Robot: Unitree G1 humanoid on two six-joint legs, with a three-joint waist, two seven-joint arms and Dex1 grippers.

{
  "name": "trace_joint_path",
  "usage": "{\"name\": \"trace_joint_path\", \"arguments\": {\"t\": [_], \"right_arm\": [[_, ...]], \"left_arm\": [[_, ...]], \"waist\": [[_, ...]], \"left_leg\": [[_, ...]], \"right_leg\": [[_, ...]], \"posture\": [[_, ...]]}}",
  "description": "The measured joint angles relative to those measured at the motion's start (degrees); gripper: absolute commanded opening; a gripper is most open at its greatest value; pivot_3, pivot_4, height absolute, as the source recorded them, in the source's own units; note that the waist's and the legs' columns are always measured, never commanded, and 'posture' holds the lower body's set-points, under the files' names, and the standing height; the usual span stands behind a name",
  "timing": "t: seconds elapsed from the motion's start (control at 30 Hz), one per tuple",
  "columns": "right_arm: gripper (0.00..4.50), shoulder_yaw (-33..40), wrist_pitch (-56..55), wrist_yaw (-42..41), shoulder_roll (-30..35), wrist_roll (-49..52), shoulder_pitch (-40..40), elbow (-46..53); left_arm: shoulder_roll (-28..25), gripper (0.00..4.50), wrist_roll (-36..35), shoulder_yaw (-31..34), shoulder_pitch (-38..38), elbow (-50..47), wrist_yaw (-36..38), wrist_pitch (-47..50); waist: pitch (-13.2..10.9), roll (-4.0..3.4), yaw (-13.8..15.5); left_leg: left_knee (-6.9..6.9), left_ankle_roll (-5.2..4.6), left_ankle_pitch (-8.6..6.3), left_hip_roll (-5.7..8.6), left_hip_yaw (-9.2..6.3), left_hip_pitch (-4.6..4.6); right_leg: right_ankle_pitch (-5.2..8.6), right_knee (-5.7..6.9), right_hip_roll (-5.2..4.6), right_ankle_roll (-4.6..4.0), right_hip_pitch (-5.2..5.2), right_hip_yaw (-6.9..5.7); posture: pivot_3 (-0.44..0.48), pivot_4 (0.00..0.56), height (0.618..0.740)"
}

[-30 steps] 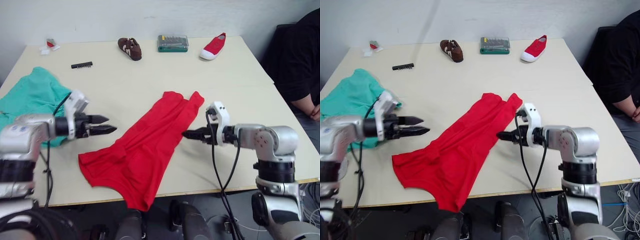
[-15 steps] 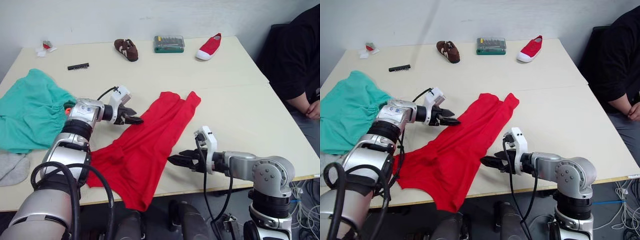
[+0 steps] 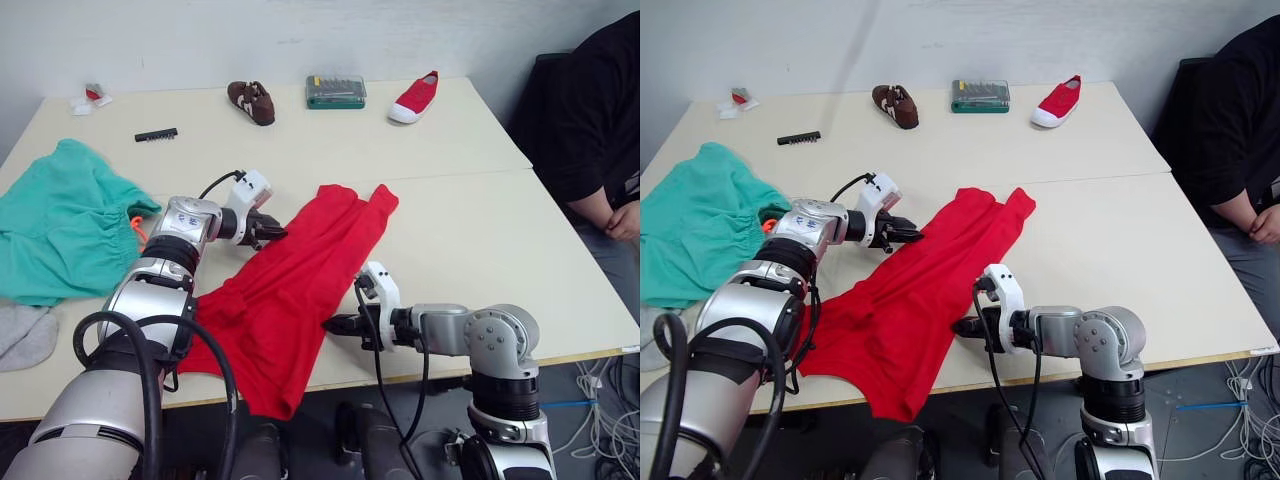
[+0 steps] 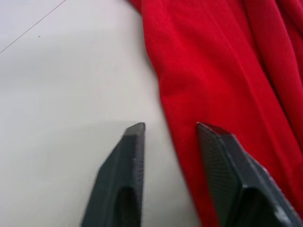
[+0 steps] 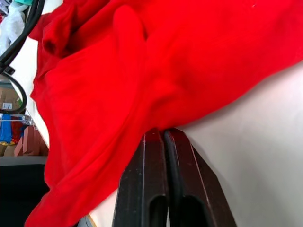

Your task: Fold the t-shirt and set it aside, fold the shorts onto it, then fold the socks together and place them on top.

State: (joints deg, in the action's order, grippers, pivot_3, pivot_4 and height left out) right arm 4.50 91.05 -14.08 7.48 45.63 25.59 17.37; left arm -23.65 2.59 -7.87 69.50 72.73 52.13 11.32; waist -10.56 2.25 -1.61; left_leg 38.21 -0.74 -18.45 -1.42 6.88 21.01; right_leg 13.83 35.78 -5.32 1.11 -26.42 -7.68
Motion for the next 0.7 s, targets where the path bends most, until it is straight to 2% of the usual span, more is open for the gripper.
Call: {"name": "trace_joint_path", "arguments": {"t": [0.07,0.1,0.7], "right_arm": [[0.0,-0.34,-0.2,-0.25,-0.01,-0.52,0.18,-0.3],[0.0,-0.43,-0.4,-0.41,0.0,-0.72,0.27,-0.45],[0.0,0.77,0.59,-7.07,6.31,-0.17,1.15,-1.58]], "left_arm": [[0.02,0.08,0.34,0.12,0.0,0.1,-0.06,-0.16],[0.07,0.03,0.52,0.23,0.0,0.14,-0.05,-0.21],[0.26,0.03,1.29,3.87,-0.27,0.54,0.54,-0.34]], "waist": [[0.03,0.05,-0.01],[0.04,0.06,-0.02],[0.05,0.09,0.15]], "left_leg": [[0.0,0.0,0.0,-0.01,0.0,0.0],[0.0,-0.01,-0.01,-0.01,0.0,0.0],[0.01,-0.16,-0.05,0.18,0.0,0.2]], "right_leg": [[0.0,0.0,0.0,0.0,0.0,0.0],[0.0,-0.01,0.0,0.0,0.0,0.0],[-0.08,0.0,-0.15,0.12,-0.02,-0.02]], "posture": [[0.0,0.15,0.74],[0.0,0.15,0.74],[0.0,0.15,0.74]]}}
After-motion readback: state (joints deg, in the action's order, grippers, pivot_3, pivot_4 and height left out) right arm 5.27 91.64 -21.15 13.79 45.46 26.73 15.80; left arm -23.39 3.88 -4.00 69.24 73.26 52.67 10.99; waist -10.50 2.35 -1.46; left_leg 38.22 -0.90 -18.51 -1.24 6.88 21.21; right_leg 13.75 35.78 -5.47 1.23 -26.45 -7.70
